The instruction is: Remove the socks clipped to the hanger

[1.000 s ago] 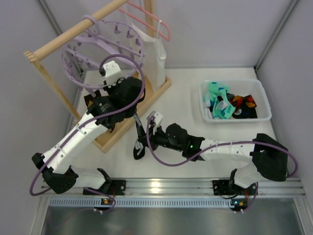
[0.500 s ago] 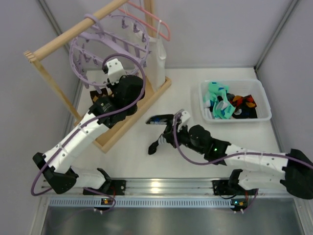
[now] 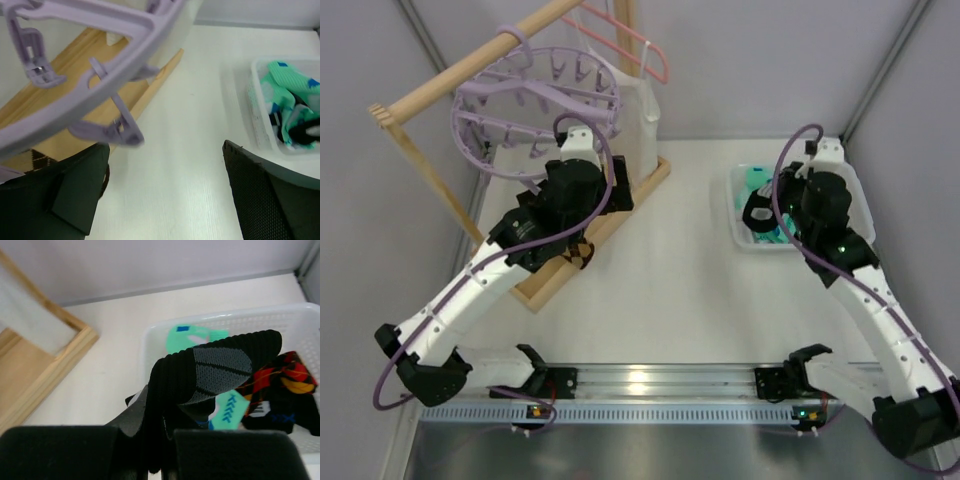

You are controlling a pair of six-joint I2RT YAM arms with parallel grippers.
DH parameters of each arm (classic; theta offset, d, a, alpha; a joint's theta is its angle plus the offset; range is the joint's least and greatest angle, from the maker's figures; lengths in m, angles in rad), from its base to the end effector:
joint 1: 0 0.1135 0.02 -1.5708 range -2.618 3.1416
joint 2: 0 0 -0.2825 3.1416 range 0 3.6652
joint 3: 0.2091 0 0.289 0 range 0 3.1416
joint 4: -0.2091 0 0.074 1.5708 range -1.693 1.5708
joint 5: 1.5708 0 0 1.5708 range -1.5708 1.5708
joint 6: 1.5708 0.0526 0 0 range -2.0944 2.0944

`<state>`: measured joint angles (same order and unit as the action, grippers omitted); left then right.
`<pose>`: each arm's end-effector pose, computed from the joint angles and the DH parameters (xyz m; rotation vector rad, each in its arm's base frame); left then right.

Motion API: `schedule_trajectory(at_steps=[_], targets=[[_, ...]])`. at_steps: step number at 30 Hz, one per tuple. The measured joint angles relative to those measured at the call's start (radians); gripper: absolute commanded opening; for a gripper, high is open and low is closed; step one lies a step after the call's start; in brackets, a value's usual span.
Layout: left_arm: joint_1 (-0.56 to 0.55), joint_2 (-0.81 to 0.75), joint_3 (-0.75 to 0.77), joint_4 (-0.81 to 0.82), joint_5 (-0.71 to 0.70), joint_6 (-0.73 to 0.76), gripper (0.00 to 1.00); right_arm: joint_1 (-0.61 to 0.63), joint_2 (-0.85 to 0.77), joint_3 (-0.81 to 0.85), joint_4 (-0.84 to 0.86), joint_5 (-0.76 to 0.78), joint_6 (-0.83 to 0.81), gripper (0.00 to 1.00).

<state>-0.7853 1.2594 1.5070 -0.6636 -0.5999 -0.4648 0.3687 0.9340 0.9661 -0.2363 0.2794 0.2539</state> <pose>0.2333 -0.1913 0.4624 -0.0740 1.9170 -0.2452 0.2427 0.0782 0.3844 0.1002 1.7686 0.2033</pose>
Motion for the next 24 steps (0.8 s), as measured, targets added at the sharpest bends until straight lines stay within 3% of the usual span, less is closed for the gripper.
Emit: schedule_trajectory(at_steps=[6, 14, 19, 22, 23, 24], targets=[[0.000, -0.183, -0.118, 0.002, 0.174, 0.037, 0.98, -0.208, 0.249, 0.139, -0.014, -0.050, -0.036, 0.00], [0.000, -0.409, -0.187, -0.002, 0.280, 0.051, 0.98, -0.413, 0.589, 0.061, 0.021, -0.097, 0.037, 0.00], [0.000, -0.486, -0.209, 0.003, 0.320, 0.062, 0.98, -0.466, 0.716, 0.067, 0.027, -0.099, 0.058, 0.01], [-0.001, -0.543, -0.246, 0.002, 0.272, 0.072, 0.98, -0.470, 0.735, 0.111, 0.013, -0.104, 0.057, 0.14], [-0.001, -0.564, -0.260, -0.004, 0.247, 0.074, 0.98, -0.470, 0.739, 0.127, 0.007, -0.108, 0.058, 0.36], [-0.001, -0.581, -0.272, -0.006, 0.223, 0.077, 0.98, -0.470, 0.741, 0.146, 0.006, -0.113, 0.066, 0.44]])
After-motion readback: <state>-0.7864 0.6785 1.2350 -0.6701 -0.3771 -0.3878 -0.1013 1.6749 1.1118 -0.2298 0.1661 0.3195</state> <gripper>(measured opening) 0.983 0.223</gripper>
